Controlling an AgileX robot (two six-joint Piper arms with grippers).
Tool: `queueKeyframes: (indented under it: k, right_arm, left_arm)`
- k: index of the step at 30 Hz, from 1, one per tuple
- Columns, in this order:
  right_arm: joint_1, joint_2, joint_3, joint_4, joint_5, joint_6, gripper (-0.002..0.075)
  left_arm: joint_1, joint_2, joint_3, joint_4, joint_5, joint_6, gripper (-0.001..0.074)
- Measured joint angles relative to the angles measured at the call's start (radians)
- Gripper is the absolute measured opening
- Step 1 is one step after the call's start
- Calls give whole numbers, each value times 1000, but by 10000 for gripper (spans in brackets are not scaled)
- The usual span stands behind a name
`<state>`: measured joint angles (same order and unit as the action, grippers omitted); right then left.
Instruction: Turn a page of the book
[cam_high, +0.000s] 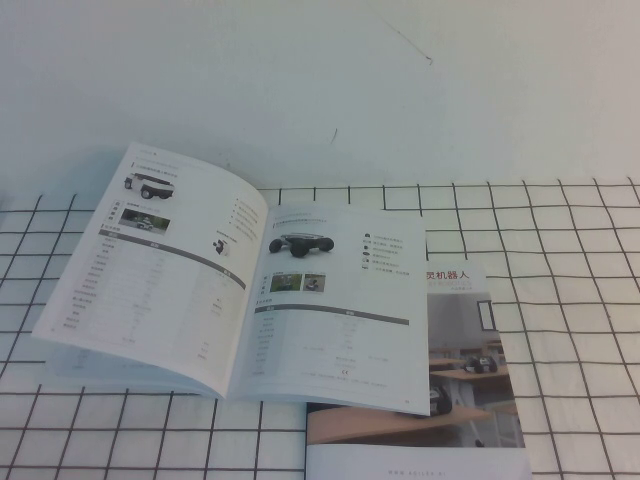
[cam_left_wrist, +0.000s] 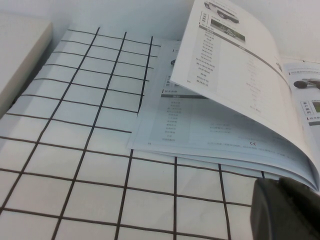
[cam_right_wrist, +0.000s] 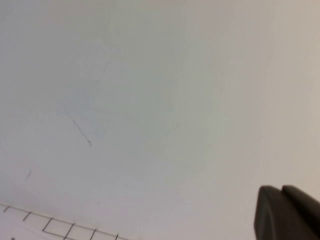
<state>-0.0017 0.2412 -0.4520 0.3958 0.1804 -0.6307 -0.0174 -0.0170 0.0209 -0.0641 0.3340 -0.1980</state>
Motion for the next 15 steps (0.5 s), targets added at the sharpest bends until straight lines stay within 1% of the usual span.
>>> queueKeyframes:
  k: [3,6,10,13,15]
  right_arm:
    - [-9,-4,46,8,0,-4,1]
    - [-9,-4,111,59,0,-4,1]
    - [-9,-27,214,71,13,42,1]
    - [-9,-71,295,-17,42,162,1]
    - [-9,-109,357,-131,50,315,1]
  left_arm:
    - [0,0,0,0,0,0,-4]
    - [0,0,0,0,0,0,-4]
    - [0,0,0,0,0,0,-4]
    - [0,0,0,0,0,0,-4]
    - [0,0,0,0,0,0,-4]
